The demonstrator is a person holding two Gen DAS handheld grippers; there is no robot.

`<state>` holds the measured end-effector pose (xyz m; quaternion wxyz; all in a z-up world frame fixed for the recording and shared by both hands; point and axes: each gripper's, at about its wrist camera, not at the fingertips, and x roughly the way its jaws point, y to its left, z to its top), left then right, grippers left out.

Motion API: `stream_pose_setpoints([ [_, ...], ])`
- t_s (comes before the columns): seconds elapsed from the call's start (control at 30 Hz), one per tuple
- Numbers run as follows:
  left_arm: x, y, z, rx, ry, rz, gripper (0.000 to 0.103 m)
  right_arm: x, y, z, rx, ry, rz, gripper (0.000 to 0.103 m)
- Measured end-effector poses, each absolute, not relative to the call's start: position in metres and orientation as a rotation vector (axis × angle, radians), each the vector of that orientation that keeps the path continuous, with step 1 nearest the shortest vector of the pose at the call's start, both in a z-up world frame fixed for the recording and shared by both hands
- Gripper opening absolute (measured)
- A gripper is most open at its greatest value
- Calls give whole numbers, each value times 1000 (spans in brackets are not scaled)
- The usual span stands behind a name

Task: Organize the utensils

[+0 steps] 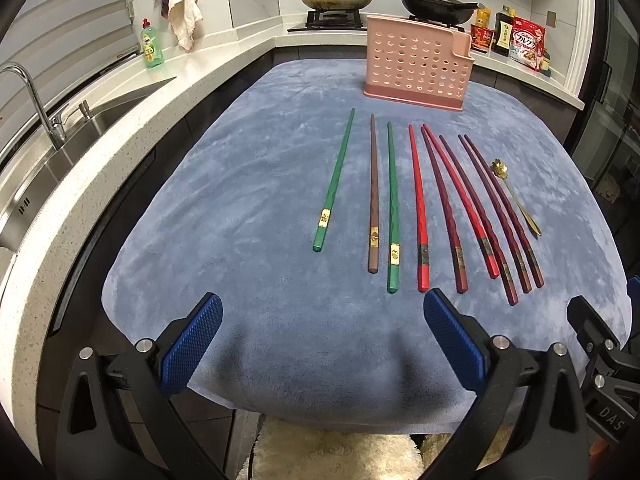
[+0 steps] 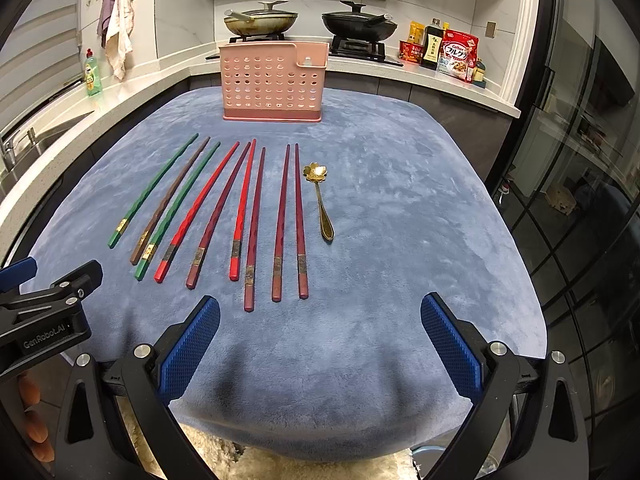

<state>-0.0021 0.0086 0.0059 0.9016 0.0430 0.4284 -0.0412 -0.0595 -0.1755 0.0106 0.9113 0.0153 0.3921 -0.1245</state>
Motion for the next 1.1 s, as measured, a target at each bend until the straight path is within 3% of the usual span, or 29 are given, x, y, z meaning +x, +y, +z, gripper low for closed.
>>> stream_pose_setpoints([
  [1.1, -3, 5, 4, 102, 888, -89, 96, -59, -175, 10, 31, 808, -255, 96],
])
